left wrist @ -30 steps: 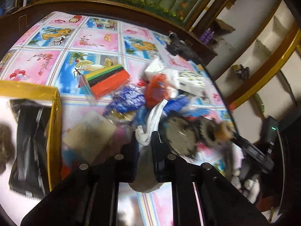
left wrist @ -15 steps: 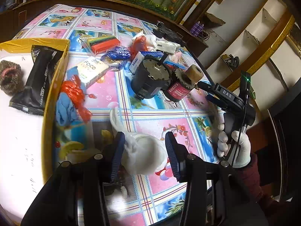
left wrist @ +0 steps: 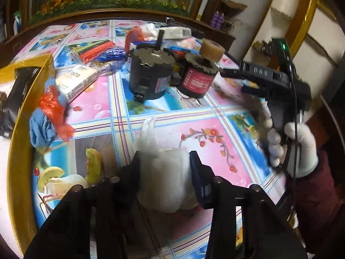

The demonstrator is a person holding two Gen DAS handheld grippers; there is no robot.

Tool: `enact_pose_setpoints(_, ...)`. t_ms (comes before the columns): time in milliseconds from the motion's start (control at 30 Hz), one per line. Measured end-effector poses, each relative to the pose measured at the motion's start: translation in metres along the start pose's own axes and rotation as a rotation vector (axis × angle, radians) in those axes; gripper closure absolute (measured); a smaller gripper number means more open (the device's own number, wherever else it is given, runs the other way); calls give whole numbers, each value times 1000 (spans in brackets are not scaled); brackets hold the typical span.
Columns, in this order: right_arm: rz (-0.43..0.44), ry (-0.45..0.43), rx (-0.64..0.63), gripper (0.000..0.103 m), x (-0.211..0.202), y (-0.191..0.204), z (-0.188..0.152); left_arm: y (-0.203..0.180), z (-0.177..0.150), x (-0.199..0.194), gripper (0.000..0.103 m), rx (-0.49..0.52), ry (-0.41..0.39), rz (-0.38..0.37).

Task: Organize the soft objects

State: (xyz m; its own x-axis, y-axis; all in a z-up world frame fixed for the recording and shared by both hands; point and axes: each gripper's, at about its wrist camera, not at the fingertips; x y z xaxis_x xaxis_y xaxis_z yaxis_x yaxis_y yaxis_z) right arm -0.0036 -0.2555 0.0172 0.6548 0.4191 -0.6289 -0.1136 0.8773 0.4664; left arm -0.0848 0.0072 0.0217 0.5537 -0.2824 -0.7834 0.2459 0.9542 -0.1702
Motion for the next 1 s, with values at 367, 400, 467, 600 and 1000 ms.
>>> enact_pose_setpoints(367,78,45,2,8,-12,31,68,17,0,2,65,-117,-2,-113)
enact_pose_setpoints(400,91,77,0,8,-6,38,77,18,0,2,65,-121,-2,-117)
enact_pose_setpoints(467,111,139,-6,8,10,54,96,20,0,2,65,-126,-4,-123)
enact_pose_setpoints(600,54,176,-101,8,32,93,122,20,-1,1,65,-122,-6,-137)
enact_pose_setpoints(1000,-223,401,-553,59,130,213,107,22,-1,3,65,-125,9,-171)
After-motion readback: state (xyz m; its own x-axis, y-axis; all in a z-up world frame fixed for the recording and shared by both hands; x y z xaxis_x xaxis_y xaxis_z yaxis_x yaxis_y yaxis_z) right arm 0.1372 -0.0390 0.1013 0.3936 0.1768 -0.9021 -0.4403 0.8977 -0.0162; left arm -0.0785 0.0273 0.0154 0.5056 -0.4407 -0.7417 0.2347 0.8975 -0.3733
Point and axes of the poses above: each gripper's, at about its wrist camera, not at the fingertips, and x roughly the way its jaws point, y to its left, z to its top, and after that the axes turned 9 degrees about z, right-handed
